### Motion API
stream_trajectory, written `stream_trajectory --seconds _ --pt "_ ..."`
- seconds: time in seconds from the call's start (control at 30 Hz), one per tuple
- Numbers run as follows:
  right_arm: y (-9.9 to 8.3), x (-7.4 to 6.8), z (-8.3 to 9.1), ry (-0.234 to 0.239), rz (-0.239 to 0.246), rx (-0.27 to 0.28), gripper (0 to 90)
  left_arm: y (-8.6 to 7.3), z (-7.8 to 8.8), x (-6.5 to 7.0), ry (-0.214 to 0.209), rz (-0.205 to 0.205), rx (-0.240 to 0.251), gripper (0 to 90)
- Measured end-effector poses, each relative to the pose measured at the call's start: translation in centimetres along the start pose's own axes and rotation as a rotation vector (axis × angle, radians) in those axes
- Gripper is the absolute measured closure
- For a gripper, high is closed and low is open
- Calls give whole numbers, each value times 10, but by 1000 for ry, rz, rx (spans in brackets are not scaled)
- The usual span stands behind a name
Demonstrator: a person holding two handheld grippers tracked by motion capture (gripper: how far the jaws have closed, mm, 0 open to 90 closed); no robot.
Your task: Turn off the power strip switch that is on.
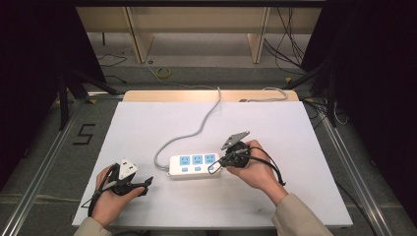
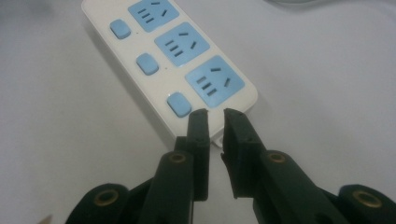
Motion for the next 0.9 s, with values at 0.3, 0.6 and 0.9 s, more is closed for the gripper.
stream_trajectory --seconds 0.3,0.6,0.9 --pt "-27 18 16 -18 -87 31 734 0 -1 1 -2 2 0 231" --pt "-64 37 35 -50 -153 85 647 0 -2 2 -2 3 -4 232" --pt "-117 47 51 -100 -235 158 581 0 -2 2 0 2 -7 230"
Point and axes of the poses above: each handheld gripper's, and its own axes: z roughly backward along the jaws, y roughly out of its top, x roughly to its right, the point moved 3 cm from there along -z, roughly forward along the jaws, and after that the axes turned 15 degrees about -y, right-handed, at the moved point
